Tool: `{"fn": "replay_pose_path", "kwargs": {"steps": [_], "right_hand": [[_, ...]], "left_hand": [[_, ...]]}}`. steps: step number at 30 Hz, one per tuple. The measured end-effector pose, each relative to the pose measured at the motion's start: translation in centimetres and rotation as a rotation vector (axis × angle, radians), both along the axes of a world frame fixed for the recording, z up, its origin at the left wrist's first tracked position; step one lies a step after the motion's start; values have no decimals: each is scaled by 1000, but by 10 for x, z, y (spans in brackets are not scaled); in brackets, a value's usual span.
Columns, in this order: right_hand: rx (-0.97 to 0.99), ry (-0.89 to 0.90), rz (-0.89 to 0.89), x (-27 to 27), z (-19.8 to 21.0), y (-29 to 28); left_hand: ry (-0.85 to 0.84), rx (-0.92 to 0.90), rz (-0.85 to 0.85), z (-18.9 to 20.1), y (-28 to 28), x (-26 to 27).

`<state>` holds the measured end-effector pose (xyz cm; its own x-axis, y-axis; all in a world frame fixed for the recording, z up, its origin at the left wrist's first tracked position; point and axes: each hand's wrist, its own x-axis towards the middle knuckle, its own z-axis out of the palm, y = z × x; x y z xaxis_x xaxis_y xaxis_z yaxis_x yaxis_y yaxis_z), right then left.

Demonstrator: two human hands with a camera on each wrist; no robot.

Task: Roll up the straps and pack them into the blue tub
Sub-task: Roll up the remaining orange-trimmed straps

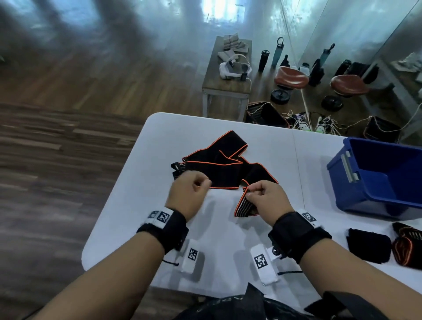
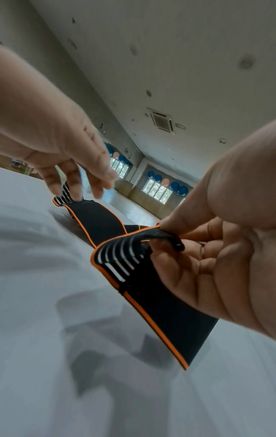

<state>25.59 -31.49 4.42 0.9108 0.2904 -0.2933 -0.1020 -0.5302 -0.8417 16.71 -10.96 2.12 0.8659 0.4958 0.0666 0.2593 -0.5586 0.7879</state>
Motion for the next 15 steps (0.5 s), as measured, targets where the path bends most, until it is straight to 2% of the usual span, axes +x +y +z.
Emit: {"fn": "replay_pose_path", "kwargs": {"steps": [2, 4, 7, 9, 12, 15], "right_hand": [[24, 37, 11, -2, 1, -4], [42, 59, 24, -5, 3, -8], [60, 42, 50, -11, 8, -15], [76, 43, 57, -15, 9, -21], [74, 57, 60, -17, 8, -33], [61, 52, 67, -16, 14, -45]], "left_hand": [[-23, -5, 278, -6, 32, 4], [82, -63, 410, -13, 63, 8], [332, -122, 347, -18, 86, 14], [425, -110, 292, -18, 88, 16], [433, -104, 281, -10, 81, 16], [299, -136, 265, 7, 64, 13]]}}
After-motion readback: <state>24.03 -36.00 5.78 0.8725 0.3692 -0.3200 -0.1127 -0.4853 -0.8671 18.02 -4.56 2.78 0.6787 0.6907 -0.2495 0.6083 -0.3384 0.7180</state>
